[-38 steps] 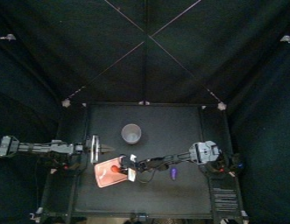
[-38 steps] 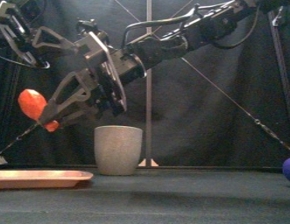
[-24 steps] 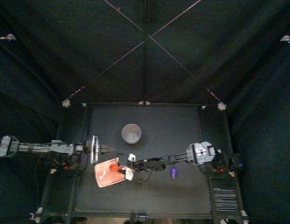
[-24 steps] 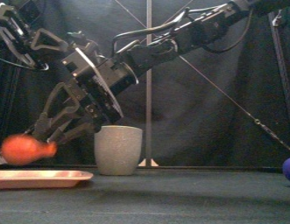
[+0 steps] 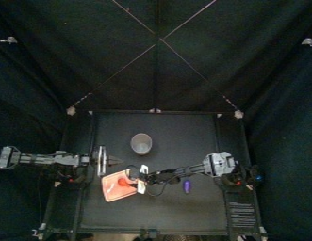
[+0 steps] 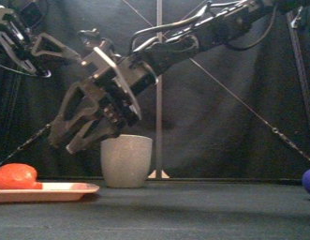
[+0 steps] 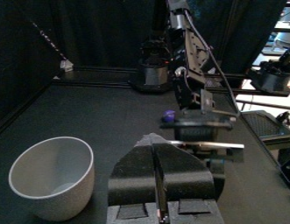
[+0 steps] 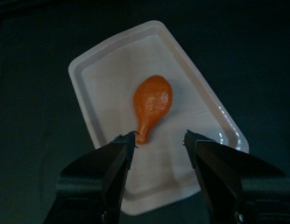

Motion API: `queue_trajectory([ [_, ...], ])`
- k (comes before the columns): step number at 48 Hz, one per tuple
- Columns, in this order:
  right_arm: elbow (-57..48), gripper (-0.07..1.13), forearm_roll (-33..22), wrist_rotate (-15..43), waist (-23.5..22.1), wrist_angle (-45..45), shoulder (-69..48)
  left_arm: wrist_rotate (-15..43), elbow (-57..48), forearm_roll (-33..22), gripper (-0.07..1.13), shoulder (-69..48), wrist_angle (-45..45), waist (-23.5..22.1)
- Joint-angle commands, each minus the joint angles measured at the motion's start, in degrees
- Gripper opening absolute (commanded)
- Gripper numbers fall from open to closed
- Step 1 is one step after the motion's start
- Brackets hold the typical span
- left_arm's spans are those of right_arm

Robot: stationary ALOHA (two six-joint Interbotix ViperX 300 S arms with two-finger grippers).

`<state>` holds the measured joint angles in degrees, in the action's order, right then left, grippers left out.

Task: Pick the drumstick then place it on the pink plate
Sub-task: Drop drumstick on the pink plate and return to neutral

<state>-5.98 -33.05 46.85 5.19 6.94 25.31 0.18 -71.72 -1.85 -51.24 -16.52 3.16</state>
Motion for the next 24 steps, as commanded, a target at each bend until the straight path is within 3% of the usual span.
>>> queue_trajectory([
  [1,-2.90,0.85,-0.53,0.00,-0.26,-0.35,-7.65,0.00,0.70,0.00,0.07,0.00,-0.53,0.00],
  [24,-21.01,0.85,-2.81,0.62,-4.92,-1.41,-24.96,0.00,0.35,0.00,0.07,0.00,-0.44,0.18],
])
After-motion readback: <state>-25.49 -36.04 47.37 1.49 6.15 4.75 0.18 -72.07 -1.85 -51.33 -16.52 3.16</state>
